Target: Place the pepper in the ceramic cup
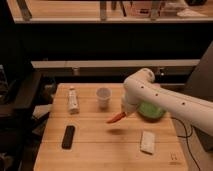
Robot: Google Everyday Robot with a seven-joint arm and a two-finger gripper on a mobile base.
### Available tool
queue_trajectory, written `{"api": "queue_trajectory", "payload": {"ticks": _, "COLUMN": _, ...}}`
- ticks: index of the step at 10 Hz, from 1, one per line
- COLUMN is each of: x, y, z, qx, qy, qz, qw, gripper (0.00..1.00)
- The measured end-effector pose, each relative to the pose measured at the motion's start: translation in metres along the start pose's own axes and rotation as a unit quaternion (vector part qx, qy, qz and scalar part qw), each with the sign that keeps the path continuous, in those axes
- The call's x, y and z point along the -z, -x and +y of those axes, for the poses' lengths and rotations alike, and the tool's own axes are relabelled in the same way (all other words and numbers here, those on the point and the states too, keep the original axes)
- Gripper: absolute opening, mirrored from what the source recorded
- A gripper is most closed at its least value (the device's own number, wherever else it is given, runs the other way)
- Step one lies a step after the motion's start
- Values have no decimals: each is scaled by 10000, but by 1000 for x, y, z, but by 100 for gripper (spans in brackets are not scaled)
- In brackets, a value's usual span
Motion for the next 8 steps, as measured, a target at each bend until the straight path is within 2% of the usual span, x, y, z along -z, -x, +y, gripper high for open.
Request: {"api": "queue_trajectory", "payload": {"ticks": 8, "x": 4, "y": -12, "z": -36, "qx": 42, "qy": -42, "qz": 46, "qw": 10000, "gripper": 0}}
